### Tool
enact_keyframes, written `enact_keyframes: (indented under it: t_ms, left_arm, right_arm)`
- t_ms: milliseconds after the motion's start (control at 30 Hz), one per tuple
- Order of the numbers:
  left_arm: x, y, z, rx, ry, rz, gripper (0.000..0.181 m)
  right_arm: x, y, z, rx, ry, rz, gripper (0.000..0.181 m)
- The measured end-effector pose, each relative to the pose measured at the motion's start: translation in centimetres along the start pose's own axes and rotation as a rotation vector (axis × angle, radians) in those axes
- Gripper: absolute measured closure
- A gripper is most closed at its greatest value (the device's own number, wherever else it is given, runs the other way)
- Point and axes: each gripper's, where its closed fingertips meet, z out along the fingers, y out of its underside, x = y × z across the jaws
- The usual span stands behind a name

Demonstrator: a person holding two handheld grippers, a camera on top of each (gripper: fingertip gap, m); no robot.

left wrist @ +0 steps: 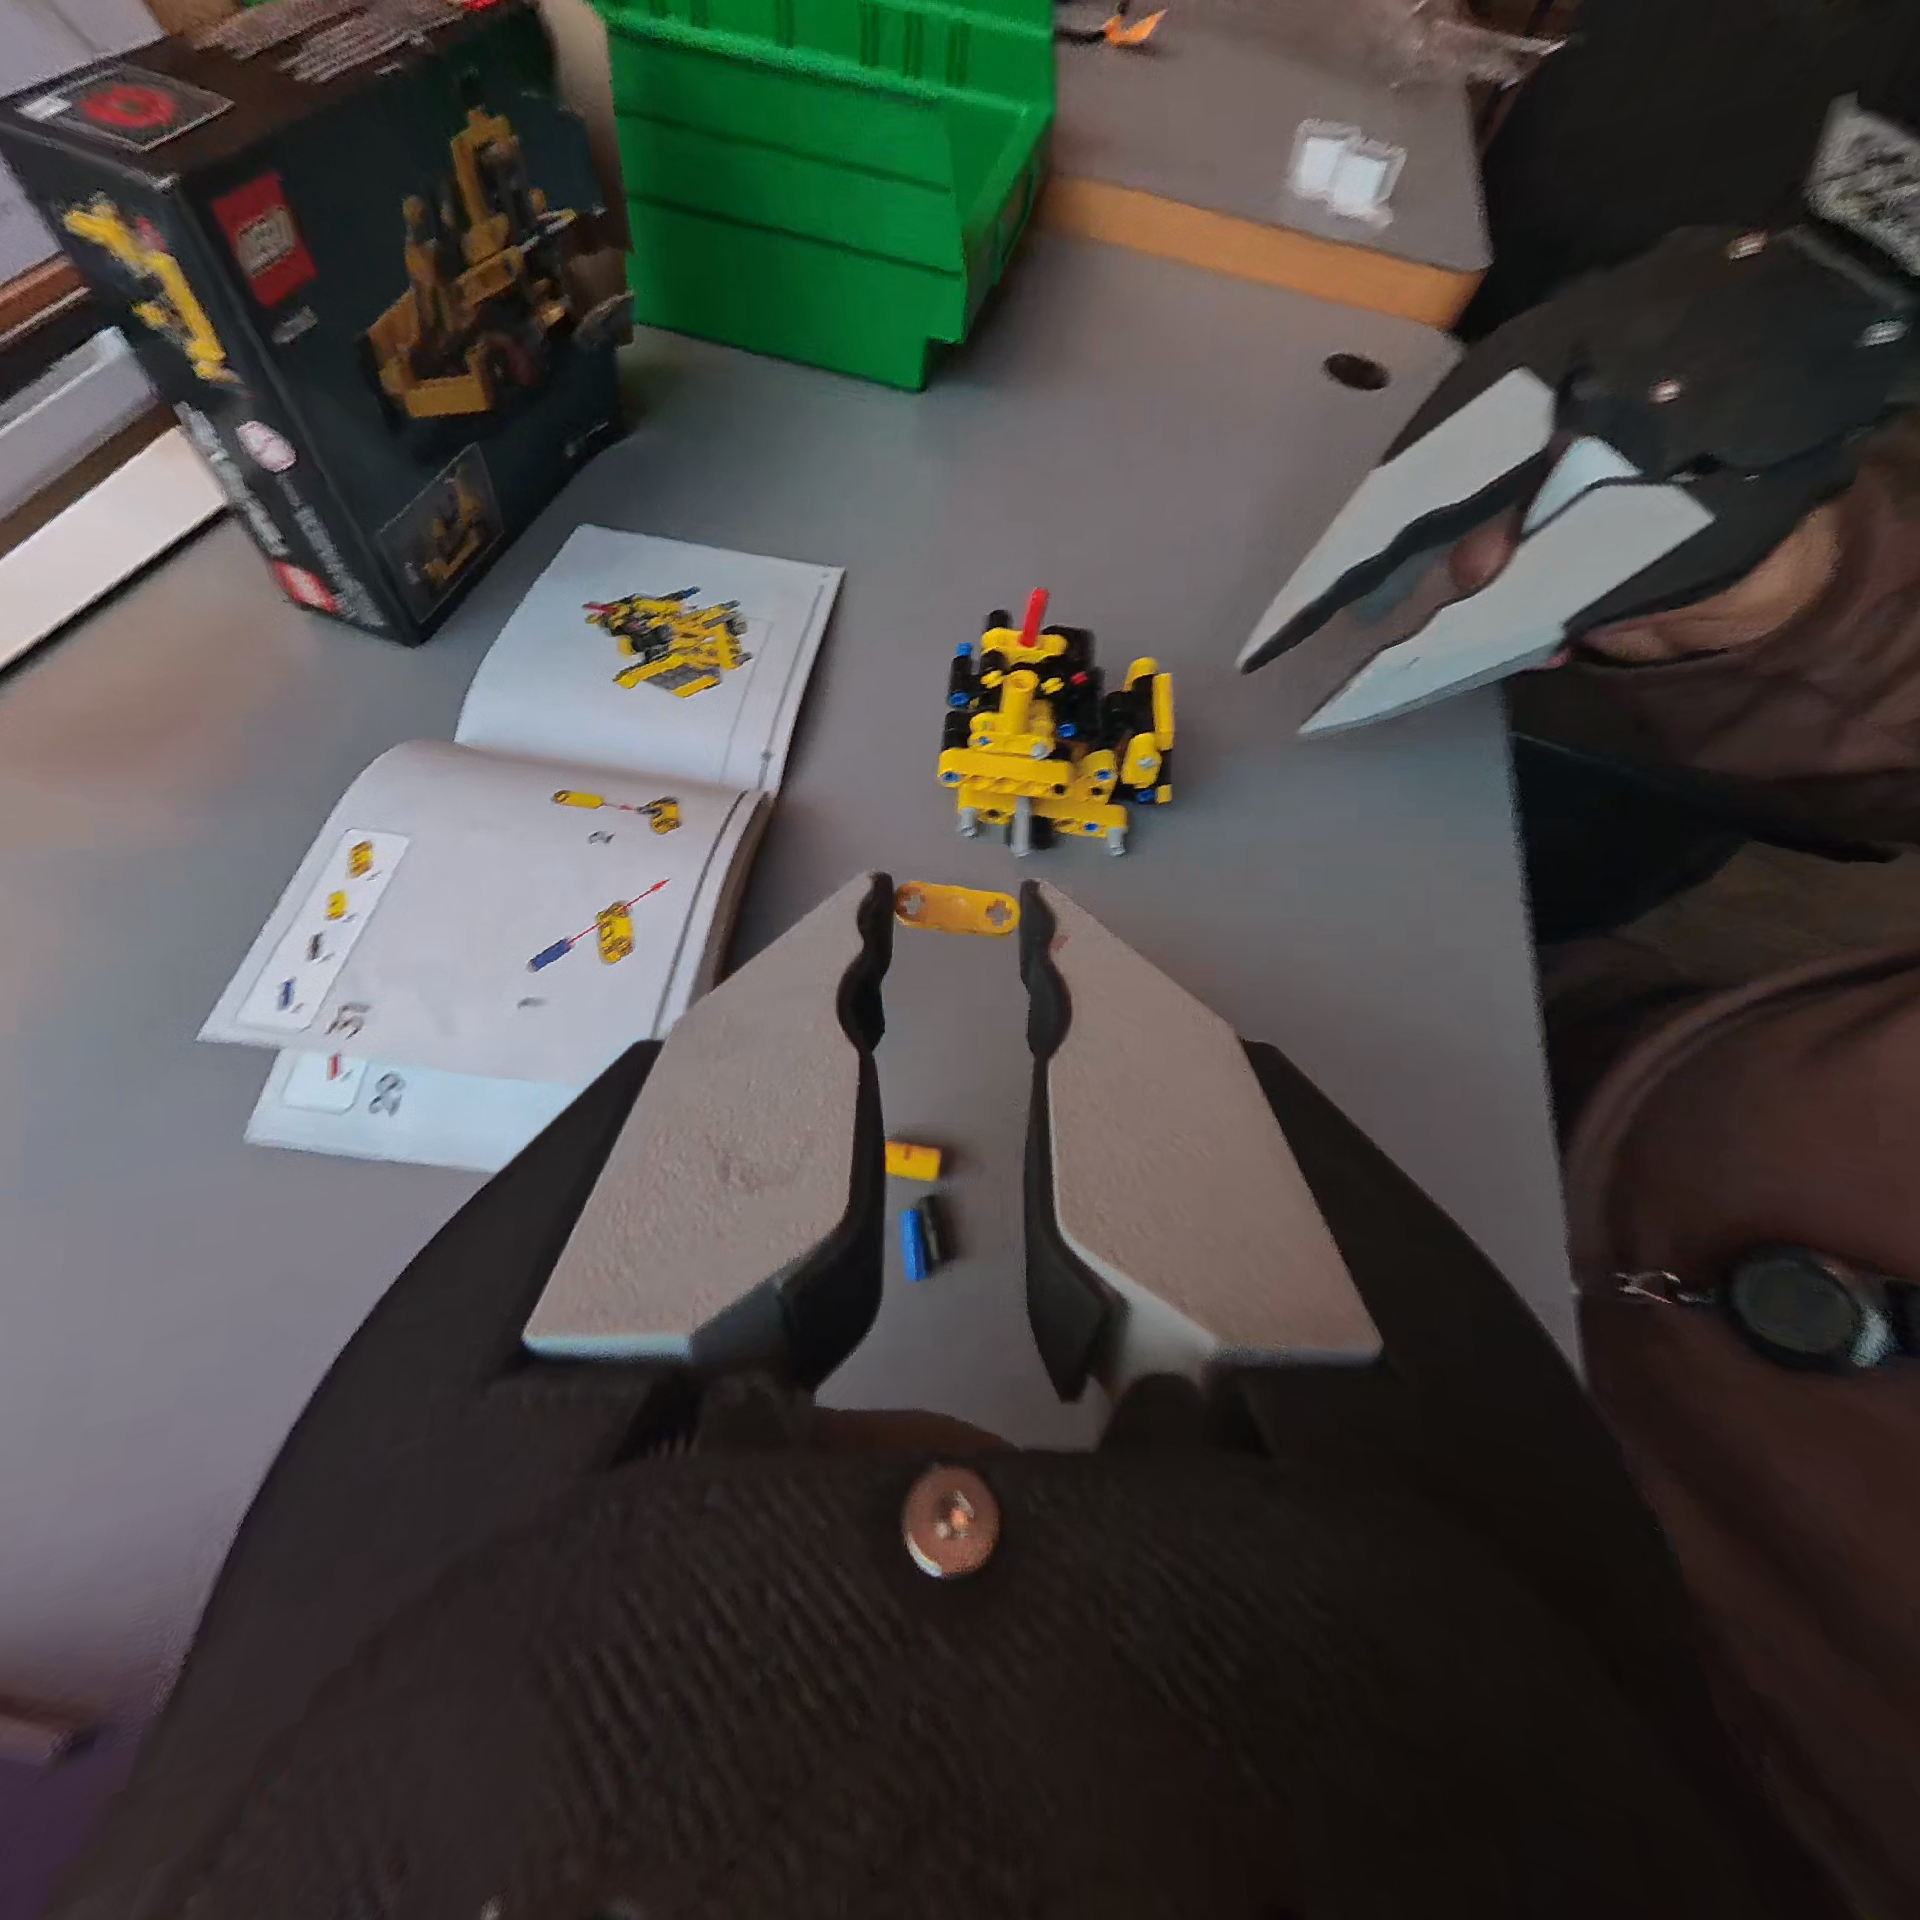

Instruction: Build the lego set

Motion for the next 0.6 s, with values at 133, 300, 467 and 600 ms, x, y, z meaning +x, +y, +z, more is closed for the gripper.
enact_keyframes:
  t_ms: [133, 300, 467, 600]
  left_arm:
    - [5.7, -3.0, -1.5, 0.208, 0.288, 0.115, 0.159]
    - [8.4, -3.9, -2.4, 0.382, 0.249, 0.422, 0.160]
    - [8.9, -2.7, -2.5, 0.406, 0.208, 0.522, 0.160]
    - [8.6, -1.2, -2.0, 0.354, 0.119, 0.611, 0.160]
  right_arm:
    - [-4.8, -4.5, 0.0, 0.144, -0.176, -0.015, 0.162]
    - [-7.6, -8.8, 0.0, 0.253, -0.338, 0.110, 0.172]
    - [-7.5, -9.2, 0.9, 0.231, -0.395, 0.183, 0.167]
    - [-8.8, -8.6, 2.1, 0.202, -0.529, 0.290, 0.163]
